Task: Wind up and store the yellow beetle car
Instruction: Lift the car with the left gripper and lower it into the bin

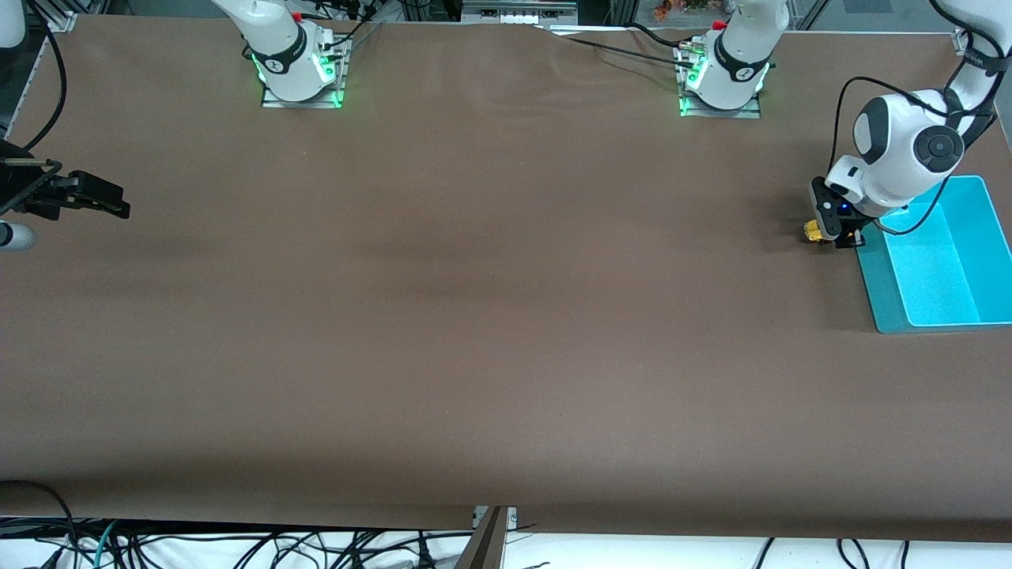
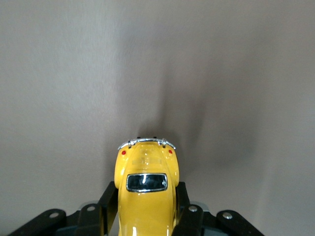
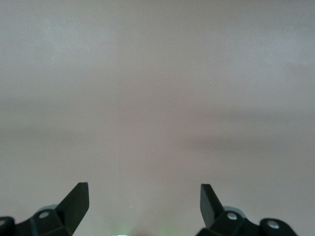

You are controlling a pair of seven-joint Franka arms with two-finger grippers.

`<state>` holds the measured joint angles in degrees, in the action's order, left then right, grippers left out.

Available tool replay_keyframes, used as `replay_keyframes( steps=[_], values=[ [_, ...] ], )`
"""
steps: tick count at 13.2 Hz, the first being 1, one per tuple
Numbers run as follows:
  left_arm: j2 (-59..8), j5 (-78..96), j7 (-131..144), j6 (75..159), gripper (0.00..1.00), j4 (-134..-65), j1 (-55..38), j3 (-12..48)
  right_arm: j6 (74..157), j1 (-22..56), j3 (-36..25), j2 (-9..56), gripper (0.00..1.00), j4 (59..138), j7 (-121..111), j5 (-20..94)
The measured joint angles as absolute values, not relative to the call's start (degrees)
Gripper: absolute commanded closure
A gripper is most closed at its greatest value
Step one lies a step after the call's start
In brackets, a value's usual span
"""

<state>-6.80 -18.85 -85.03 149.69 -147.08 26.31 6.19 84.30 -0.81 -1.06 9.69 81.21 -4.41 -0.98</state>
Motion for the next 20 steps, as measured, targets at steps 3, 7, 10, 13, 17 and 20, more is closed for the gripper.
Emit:
replay_keyframes(
  steps=[3,7,10,13,17,20],
  values=[
    [-0.91,-14.73,-85.01,139.32,0.9,-145.99,26.32,11.87,84.3,-0.88,-1.06,9.7,0.0,81.21,-4.41,-0.98],
    [1.63,-12.99,-84.99,125.23,0.91,-135.79,26.39,12.95,84.3,-0.9,-1.06,9.71,0.0,81.21,-4.41,-0.98],
    [0.96,-12.99,-88.02,113.06,0.91,-123.63,27.27,12.47,84.31,-0.9,-1.06,9.71,0.0,81.21,-4.41,-0.98],
    [-3.45,-13.21,-98.38,112.31,0.91,-117.91,35.32,11.52,84.33,-0.92,-1.07,9.73,0.0,81.21,-4.41,-0.98],
    [-13.61,-14.93,-106.45,124.35,0.9,-117.38,44.62,11.17,84.33,-0.97,-1.07,9.74,0.0,81.21,-4.41,-0.98],
    [-21.9,-16.42,-107.36,131.62,0.9,-117.3,46.34,11.24,84.34,-1.02,-1.08,9.75,0.0,81.21,-4.41,-0.98]
  ],
)
